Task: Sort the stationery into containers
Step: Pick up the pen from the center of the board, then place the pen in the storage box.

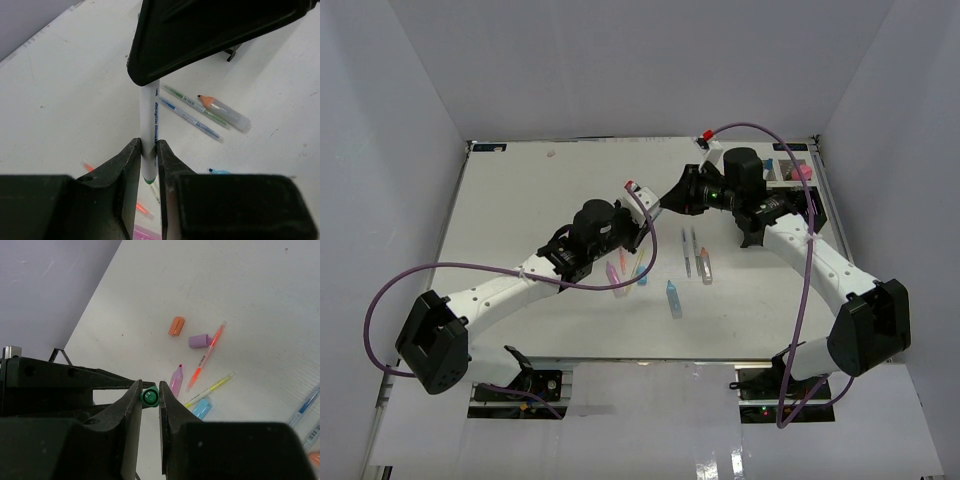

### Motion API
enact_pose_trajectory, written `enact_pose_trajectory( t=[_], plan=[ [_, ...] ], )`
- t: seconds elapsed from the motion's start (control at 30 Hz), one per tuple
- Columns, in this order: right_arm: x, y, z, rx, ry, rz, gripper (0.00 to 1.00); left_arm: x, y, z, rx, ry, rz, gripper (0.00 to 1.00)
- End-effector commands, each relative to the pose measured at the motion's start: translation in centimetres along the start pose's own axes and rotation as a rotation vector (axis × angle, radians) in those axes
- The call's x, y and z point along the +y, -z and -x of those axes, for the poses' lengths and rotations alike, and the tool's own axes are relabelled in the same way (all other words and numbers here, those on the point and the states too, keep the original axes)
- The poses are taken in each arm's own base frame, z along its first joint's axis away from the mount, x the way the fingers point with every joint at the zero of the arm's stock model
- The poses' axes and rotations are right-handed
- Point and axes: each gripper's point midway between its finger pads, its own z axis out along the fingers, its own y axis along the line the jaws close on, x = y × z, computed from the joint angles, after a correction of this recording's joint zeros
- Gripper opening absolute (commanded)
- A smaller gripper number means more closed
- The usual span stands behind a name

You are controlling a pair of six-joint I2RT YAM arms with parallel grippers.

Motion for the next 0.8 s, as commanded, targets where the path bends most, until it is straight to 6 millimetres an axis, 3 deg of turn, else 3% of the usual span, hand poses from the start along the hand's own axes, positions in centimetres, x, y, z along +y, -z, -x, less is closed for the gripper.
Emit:
enact_pose_trajectory(
  t=[0.0,0.07,0.1,0.13,0.2,0.27,0.3,0.4,0.47,0.67,0.77],
  plan=[
    [0.3,-0.1,1.1,-0.035,0.073,0.023,0.08,0.5,0.9,1.9,-0.063,-0.005,0.031,0.31],
    [-0.3,0.1,1.4,-0.047,0.096,-0.004,0.08,1.4,1.0,1.8,-0.059,0.006,0.088,0.48],
    [-1.3,0.3,1.9,-0.068,0.105,-0.048,0.08,1.6,1.0,1.6,-0.055,0.009,0.099,0.67],
    [-1.8,0.7,2.3,-0.082,0.139,-0.077,0.08,2.0,1.0,1.6,-0.054,0.016,0.124,0.76],
    [-4.6,2.0,4.2,-0.152,0.172,-0.223,0.08,2.4,1.0,1.7,-0.057,0.037,0.147,0.97],
    [-6.9,3.2,5.8,-0.202,0.246,-0.346,0.08,3.0,0.9,1.5,-0.045,0.056,0.185,0.98],
    [-9.1,4.5,7.2,-0.255,0.266,-0.483,0.08,3.2,0.9,1.6,-0.045,0.083,0.204,0.98],
    [-13.3,7.8,10.5,-0.355,0.337,-0.763,0.08,4.6,0.4,0.8,0.002,0.15,0.299,0.98],
    [-15.0,9.8,12.7,-0.441,0.372,-0.894,0.08,5.5,0.0,-0.3,0.062,0.188,0.364,0.98],
    [-19.4,12.3,15.9,-0.568,0.339,-1.07,0.08,7.1,-1.1,-4.2,0.222,0.315,0.433,0.98],
    [-21.0,12.9,16.7,-0.594,0.325,-1.106,0.08,8.0,-1.3,-5.0,0.257,0.374,0.447,0.98]
  ],
)
